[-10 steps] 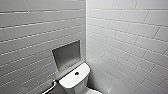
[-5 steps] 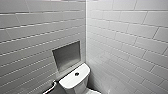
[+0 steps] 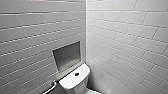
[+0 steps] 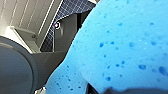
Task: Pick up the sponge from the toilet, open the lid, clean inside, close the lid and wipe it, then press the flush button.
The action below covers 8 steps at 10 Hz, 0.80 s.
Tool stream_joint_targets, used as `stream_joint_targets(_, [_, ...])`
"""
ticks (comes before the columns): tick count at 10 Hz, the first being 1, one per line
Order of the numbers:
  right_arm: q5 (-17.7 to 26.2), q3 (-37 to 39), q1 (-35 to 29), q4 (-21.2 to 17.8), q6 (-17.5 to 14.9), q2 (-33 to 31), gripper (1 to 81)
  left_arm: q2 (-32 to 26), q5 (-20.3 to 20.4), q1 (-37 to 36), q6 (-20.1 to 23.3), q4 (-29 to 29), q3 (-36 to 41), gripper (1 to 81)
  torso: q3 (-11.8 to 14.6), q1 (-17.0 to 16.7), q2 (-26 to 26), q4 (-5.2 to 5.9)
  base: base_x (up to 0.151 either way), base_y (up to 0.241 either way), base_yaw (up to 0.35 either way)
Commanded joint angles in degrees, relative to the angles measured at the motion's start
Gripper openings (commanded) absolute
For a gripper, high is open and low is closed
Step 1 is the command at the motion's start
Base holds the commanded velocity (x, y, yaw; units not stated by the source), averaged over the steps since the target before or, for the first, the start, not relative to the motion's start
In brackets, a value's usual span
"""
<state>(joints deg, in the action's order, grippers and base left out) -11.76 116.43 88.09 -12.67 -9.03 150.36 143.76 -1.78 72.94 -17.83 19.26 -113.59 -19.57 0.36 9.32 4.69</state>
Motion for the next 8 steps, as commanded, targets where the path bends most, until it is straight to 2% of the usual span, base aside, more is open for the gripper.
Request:
stream_joint_targets(1, [3.9, -0.2, -1.5, -0.3, -0.2, 0.2, 1.0, 5.7, 1.3, 2.8, 0.4, 3.8, -5.4, 1.0, 2.9, 0.0, 0.0, 0.00, 0.000, 0.000, 0.000])
stream_joint_targets(3, [3.9, -0.1, -1.5, -0.3, -0.3, 0.3, 1.0, 9.0, 1.3, 3.9, 0.4, 4.1, -9.2, 1.0, 6.4, 0.0, 0.0, 0.00, 0.000, 0.000, 0.000])
stream_joint_targets(4, [3.9, 0.1, -1.3, -0.3, -0.3, 0.3, 1.0, 10.6, 1.3, 4.3, 0.4, 4.4, -11.2, 1.0, 3.9, 0.0, 0.0, 0.00, 0.000, 0.000, 0.000])
stream_joint_targets(5, [3.8, 0.3, -0.9, -0.3, -0.3, 0.5, 1.0, 12.2, 1.3, 4.7, 0.3, 4.4, -13.2, 1.0, 5.3, -0.1, 0.1, 0.00, 0.000, 0.000, 0.000])
stream_joint_targets(8, [3.8, 3.4, -0.6, -0.3, -0.3, 2.9, 1.0, 17.3, 1.2, 6.7, 0.1, 3.7, -18.5, 1.0, 5.9, -0.2, 0.2, 0.00, 0.000, 0.000, 0.000])
